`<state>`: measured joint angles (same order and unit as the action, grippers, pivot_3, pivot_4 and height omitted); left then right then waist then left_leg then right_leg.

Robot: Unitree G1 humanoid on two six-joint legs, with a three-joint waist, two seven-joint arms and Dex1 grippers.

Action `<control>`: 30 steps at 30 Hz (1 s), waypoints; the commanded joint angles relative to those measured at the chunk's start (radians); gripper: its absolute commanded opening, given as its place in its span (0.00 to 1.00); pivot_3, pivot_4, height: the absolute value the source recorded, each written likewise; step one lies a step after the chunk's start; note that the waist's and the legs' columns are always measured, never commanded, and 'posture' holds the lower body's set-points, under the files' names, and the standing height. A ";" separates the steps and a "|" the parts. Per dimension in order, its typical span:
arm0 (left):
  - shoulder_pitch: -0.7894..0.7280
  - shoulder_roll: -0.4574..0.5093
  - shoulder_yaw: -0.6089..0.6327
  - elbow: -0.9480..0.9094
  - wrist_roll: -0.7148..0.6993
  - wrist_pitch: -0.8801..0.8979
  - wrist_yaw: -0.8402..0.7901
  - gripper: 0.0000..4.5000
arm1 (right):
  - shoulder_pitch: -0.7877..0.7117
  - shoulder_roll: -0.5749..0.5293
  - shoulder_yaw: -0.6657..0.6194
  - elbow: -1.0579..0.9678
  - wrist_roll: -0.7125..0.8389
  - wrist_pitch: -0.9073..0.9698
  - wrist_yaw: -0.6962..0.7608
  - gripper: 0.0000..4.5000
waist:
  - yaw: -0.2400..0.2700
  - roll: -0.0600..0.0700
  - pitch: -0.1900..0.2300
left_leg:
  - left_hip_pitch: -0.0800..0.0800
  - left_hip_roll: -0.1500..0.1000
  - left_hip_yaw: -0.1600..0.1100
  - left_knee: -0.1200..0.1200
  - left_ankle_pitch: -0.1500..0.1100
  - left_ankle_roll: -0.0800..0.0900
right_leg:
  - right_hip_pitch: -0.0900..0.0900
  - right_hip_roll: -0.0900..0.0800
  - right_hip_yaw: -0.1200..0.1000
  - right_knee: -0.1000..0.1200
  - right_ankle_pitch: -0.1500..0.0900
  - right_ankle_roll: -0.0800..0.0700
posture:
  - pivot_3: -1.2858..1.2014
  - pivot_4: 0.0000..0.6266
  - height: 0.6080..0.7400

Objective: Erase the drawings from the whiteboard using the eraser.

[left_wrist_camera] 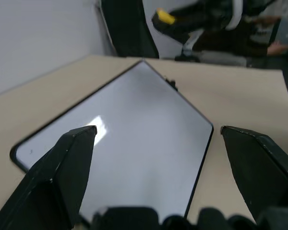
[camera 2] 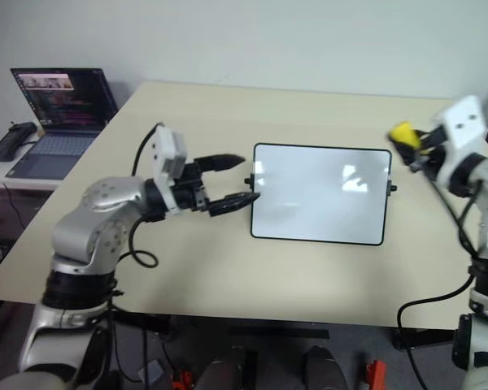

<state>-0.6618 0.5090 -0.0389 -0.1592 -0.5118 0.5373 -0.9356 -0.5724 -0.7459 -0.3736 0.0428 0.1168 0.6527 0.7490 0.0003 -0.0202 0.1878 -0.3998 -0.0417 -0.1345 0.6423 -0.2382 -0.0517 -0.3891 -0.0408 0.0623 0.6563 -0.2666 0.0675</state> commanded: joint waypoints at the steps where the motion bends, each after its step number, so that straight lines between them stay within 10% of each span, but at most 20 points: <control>1: -0.020 -0.049 -0.045 -0.032 -0.009 -0.009 0.000 1.00 | 0.055 -0.002 -0.058 0.037 0.018 0.065 -0.085 0.23 | -0.003 0.001 0.001 | 0.000 0.000 0.001 0.000 0.000 0.000 | -0.001 0.000 0.001 0.000 0.000 0.000 | 0.52 0.24 1.00; 20: 0.012 -0.118 -0.151 -0.053 0.032 -0.039 -0.028 1.00 | 0.094 -0.116 0.104 0.425 -0.026 -0.065 -0.116 0.23 | -0.048 0.003 0.001 | 0.006 0.000 0.010 0.001 0.000 0.000 | 0.000 0.003 0.008 0.005 -0.001 0.001 | 0.52 0.24 1.00; 30: 0.029 -0.089 -0.129 -0.086 0.022 -0.021 -0.005 1.00 | 0.049 -0.130 0.167 0.509 -0.033 -0.148 -0.076 1.00 | -0.049 0.003 0.001 | 0.005 0.000 0.009 0.001 0.000 0.000 | 0.000 0.003 0.008 0.005 -0.001 0.001 | 0.52 0.24 1.00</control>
<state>-0.6308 0.4112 -0.1977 -0.1998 -0.4818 0.5197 -0.9477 -0.5037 -0.8439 -0.2036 0.5761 0.0906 0.5298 0.6640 -0.0486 -0.0171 0.1886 -0.3945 -0.0420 -0.1255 0.6432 -0.2382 -0.0512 -0.3889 -0.0377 0.0708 0.6616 -0.2674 0.0683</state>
